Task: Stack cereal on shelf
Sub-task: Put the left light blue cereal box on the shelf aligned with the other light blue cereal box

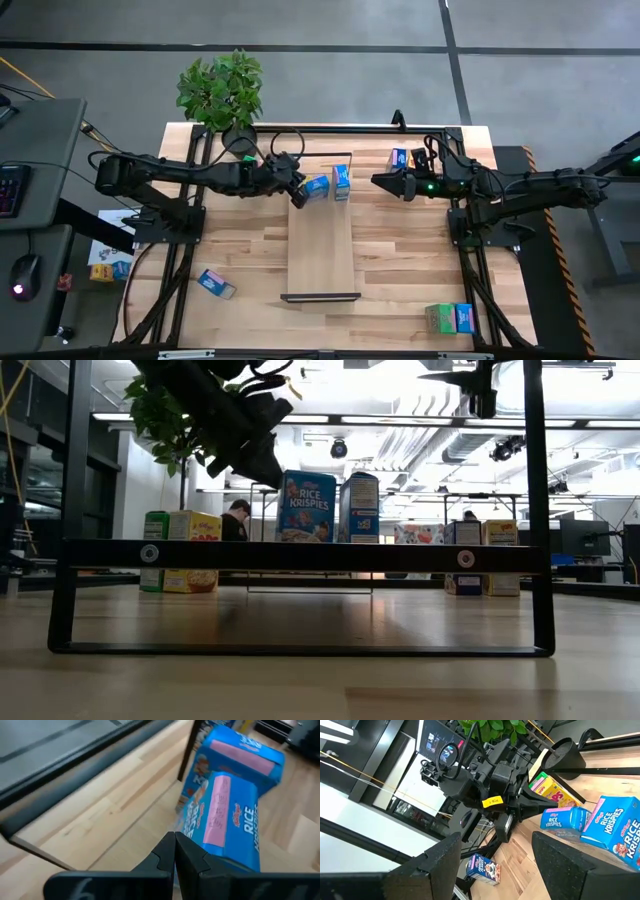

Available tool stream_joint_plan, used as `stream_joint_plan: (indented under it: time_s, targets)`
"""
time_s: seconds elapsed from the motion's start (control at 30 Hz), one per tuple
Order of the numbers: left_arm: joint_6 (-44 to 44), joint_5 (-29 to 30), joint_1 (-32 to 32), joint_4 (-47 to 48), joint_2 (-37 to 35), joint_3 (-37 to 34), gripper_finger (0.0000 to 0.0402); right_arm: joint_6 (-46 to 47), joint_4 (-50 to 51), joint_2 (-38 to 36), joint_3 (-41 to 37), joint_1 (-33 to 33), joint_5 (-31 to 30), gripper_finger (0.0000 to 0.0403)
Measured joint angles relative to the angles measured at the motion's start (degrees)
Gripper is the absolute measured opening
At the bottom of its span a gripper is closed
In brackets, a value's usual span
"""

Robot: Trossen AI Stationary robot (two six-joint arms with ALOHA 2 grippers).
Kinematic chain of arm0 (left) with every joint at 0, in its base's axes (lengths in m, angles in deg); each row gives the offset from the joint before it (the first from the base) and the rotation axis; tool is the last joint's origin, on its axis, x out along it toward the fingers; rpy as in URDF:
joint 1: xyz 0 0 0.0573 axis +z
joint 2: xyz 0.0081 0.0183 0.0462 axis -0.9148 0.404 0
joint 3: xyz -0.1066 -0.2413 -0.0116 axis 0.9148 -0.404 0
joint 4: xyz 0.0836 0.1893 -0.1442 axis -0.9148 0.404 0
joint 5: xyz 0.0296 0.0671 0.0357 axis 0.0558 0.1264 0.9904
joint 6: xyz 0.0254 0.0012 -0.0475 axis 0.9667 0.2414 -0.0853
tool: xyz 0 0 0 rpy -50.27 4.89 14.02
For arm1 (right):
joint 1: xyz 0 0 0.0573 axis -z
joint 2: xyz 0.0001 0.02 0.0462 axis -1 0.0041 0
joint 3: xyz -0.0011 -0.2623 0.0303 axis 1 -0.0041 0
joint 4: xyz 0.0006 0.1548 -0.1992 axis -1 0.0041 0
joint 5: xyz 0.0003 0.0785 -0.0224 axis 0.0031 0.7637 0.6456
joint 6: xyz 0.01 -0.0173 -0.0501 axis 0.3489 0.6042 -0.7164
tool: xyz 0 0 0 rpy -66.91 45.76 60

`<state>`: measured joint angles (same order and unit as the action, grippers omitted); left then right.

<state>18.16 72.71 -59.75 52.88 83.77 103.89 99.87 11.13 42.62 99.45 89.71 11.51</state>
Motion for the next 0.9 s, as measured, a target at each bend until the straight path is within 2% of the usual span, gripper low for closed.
stream_joint_plan:
  time_s: [0.17, 0.5, 0.7, 0.8, 0.9]
  targets:
    - [-0.5, -2.6, -0.2, 0.2, 0.0, 0.0, 0.0000, 0.0, 0.0, 0.0, 0.0, 0.0, 0.1, 0.0236]
    - [-0.9, -2.2, -0.1, 0.4, 0.0, 0.0, 0.0000, 3.7, -0.3, 1.1, 0.0, -0.4, 0.8, 0.0236]
    - [0.2, -2.1, 0.3, 2.2, 0.0, 0.0, 0.0000, 4.8, 0.0, 8.2, 0.0, -4.3, 2.8, 0.0236]
    - [1.1, -2.1, 0.4, 4.7, 0.0, 0.0, 0.0000, 6.3, 0.0, 12.3, 0.0, -5.6, 1.7, 0.0234]
    - [1.0, -2.2, 0.4, 7.1, 0.0, 0.0, 0.0000, 6.3, 0.1, 16.1, 0.0, -6.1, 0.0, 0.0212]
